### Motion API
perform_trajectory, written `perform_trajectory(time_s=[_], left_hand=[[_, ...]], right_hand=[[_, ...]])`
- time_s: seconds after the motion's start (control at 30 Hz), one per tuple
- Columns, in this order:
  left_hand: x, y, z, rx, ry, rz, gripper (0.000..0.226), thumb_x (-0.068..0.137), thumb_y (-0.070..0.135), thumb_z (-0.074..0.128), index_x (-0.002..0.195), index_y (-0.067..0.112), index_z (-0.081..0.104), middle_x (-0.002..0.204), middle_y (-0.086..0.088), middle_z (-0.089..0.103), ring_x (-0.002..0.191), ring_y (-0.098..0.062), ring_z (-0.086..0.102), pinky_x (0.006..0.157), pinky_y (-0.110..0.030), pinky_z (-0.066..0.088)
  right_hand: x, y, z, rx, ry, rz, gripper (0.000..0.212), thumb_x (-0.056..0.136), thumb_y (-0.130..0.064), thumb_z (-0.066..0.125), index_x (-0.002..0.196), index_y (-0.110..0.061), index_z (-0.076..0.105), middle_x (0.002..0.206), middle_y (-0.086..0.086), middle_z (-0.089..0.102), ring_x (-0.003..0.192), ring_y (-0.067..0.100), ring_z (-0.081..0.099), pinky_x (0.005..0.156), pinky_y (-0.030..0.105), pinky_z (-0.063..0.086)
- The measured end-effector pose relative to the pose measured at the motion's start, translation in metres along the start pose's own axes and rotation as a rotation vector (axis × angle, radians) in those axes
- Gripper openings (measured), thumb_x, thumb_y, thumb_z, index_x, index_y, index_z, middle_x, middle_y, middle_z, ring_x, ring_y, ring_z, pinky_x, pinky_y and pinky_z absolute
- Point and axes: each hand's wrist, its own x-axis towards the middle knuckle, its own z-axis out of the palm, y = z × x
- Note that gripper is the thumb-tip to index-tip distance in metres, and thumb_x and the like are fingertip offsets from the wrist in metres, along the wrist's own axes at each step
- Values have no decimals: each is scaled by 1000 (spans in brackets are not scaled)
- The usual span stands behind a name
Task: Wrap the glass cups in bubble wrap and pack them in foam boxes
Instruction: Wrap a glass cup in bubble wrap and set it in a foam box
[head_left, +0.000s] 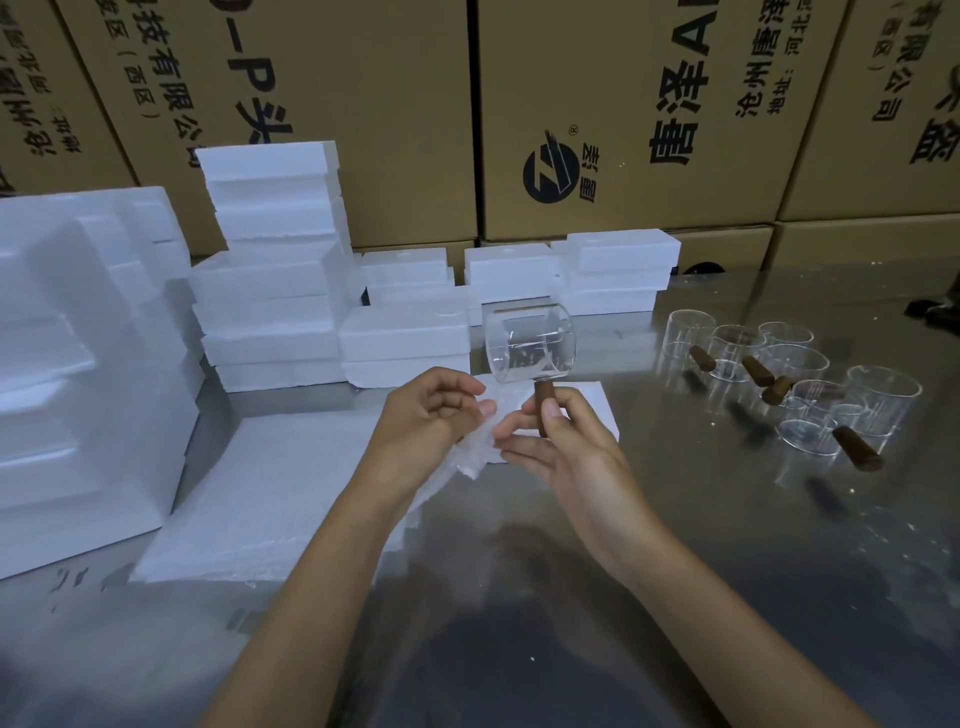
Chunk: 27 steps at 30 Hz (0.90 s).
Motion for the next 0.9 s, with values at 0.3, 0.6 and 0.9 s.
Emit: perform_trajectory(time_s=[0.3, 0.6, 0.9], left_hand=[[1, -3, -1, 0, -41, -26, 10, 89, 8, 71, 97, 13, 70, 82, -2, 72, 73, -7, 65, 62, -11, 46], [-1, 8, -6, 1, 72, 31, 18, 91, -2, 62, 90, 15, 70, 88, -2, 68, 79, -11, 64, 62, -16, 52], [11, 20, -45, -1153, -52, 5, 38, 67, 10, 71, 102, 15, 59, 96, -6, 72, 88, -18, 72, 95, -36, 54]], right_hand=[[2, -1, -3, 27, 7, -18, 21, 108, -23, 36, 102, -10, 51, 96, 13, 75, 108, 23, 69, 104, 37, 46], [6, -7, -11, -17, 134, -67, 20, 107, -22, 41, 96, -12, 54, 90, 10, 75, 100, 22, 70, 99, 36, 48], [9, -15, -21, 39, 265, 112, 27, 109, -30, 35, 89, -18, 49, 112, 3, 75, 110, 25, 69, 101, 41, 47]])
